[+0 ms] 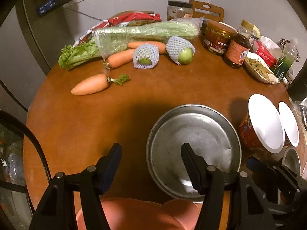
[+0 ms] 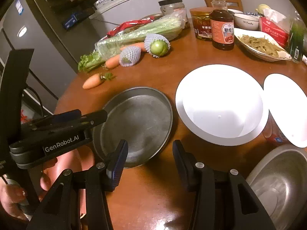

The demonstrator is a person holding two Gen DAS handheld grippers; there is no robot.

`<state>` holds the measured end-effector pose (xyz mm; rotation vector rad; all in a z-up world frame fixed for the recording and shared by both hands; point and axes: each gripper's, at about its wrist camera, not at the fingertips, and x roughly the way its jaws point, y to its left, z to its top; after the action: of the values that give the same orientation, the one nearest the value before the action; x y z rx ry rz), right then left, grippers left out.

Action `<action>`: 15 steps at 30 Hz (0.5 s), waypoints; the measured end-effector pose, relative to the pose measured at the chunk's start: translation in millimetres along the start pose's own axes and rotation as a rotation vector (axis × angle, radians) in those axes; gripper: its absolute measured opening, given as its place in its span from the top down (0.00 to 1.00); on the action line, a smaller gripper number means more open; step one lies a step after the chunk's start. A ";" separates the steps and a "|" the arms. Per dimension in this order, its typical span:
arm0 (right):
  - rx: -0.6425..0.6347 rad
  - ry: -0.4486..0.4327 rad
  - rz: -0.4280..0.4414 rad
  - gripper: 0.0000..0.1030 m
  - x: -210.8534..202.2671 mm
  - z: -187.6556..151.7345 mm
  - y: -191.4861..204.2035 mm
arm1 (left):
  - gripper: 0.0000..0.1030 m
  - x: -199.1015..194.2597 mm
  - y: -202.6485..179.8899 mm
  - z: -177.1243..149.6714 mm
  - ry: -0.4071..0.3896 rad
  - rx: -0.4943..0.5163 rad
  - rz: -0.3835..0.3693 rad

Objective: Organize plates and bowls
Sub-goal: 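Open the left tool and move it to the grey metal tray, then grasp the rim of the grey metal tray with the left tool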

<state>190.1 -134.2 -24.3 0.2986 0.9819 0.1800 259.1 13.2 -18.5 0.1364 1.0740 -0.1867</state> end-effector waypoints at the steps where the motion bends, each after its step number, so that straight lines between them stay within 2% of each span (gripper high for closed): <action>1: -0.005 0.000 -0.004 0.52 1.4 -0.3 0.7 | 0.38 2.3 0.2 0.4 0.006 0.000 0.000; 11: -0.025 0.015 -0.015 0.52 13.7 -2.3 6.2 | 0.38 16.6 -3.1 3.2 0.042 0.006 0.011; 15: -0.029 0.019 -0.022 0.52 18.3 -1.8 6.5 | 0.45 23.5 -3.0 4.0 0.065 0.005 -0.012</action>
<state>198.4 -122.6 -37.5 0.2595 1.0001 0.1775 272.7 7.4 -37.3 0.1407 1.1397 -0.1970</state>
